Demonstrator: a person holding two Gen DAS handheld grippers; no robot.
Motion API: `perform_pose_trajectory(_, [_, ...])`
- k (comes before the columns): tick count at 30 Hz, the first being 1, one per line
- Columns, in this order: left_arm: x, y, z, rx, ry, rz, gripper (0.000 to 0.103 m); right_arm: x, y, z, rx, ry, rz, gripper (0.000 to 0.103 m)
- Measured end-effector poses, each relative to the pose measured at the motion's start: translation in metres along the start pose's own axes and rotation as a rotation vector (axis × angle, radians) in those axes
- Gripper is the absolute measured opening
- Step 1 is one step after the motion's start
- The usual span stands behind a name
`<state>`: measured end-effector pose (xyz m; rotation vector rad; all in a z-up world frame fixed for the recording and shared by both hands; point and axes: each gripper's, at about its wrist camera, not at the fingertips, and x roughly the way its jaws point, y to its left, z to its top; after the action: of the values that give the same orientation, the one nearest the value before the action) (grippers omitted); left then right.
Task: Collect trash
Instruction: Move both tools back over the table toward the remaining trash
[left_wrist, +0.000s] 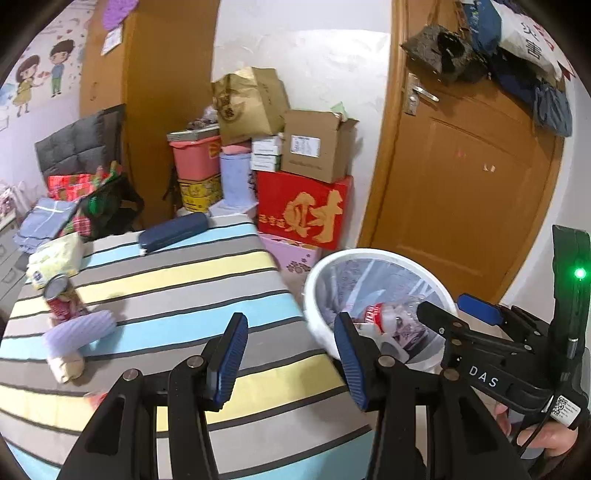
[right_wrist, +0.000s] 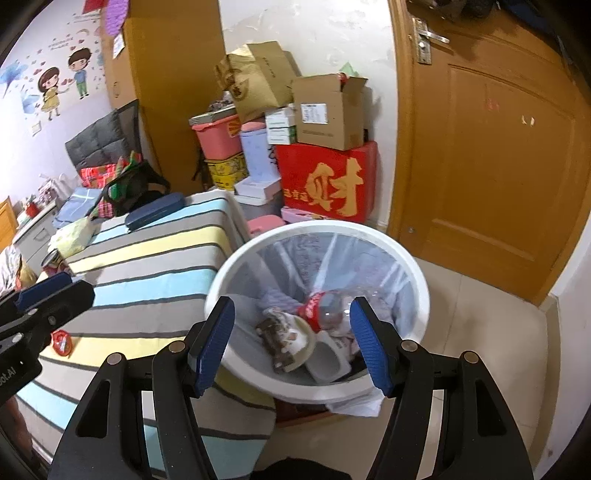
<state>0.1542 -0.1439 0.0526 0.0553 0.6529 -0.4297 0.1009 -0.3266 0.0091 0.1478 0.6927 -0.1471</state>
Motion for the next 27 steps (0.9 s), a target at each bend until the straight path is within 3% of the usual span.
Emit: perform_pose_trajectory(27, [-0.08, 0.153, -0.056, -0.221, -0.033, 0.278, 0.049, 0.003, 0.107, -0.02, -0.147, 0.021, 0.175, 0.066])
